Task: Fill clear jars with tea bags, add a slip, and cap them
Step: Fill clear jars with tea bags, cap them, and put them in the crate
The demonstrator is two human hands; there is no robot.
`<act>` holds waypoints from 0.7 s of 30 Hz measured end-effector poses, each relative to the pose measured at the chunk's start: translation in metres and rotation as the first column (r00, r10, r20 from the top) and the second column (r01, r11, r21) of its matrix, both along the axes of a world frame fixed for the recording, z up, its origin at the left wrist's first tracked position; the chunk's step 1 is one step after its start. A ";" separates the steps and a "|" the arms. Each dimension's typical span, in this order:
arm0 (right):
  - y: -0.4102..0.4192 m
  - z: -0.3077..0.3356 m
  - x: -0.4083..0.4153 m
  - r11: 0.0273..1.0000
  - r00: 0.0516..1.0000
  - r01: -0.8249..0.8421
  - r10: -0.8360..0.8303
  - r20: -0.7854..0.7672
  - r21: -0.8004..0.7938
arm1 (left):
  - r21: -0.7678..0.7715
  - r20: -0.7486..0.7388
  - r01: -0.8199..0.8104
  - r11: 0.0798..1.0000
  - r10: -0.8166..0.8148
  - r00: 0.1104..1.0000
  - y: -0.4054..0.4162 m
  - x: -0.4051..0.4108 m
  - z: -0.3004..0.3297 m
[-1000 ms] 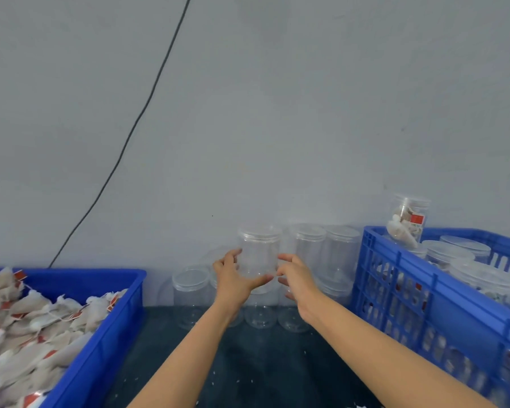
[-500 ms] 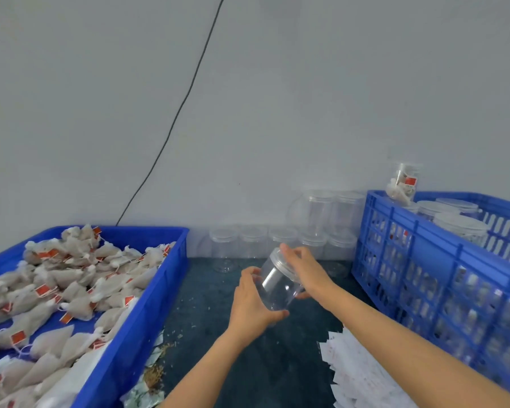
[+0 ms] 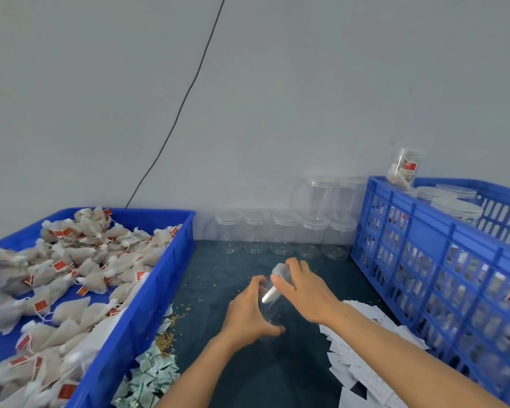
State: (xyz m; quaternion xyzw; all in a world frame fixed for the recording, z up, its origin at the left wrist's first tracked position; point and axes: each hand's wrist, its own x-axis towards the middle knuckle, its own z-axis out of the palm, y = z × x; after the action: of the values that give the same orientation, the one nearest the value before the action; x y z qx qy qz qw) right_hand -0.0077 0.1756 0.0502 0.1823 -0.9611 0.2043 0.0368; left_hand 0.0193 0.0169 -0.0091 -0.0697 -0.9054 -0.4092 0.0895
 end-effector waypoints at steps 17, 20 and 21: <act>0.029 0.008 0.008 0.869 0.880 -0.353 0.434 -0.192 0.346 | 0.029 0.239 0.290 0.957 -0.288 0.927 -0.027 -0.026 0.000; 0.035 0.026 0.008 0.701 0.775 -0.424 0.609 -0.171 0.574 | 0.009 0.231 0.246 0.969 -0.242 0.943 -0.026 -0.024 -0.001; 0.035 0.029 0.010 0.710 0.785 -0.451 0.603 -0.138 0.541 | -0.010 0.227 0.236 0.972 -0.228 0.947 -0.025 -0.023 -0.001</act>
State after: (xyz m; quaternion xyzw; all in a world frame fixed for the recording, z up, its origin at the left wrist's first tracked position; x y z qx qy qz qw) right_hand 0.0025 0.2105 0.0797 0.4846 -0.8685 -0.0695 0.0775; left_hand -0.0037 -0.0076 -0.0098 -0.1307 -0.9026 -0.4052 -0.0632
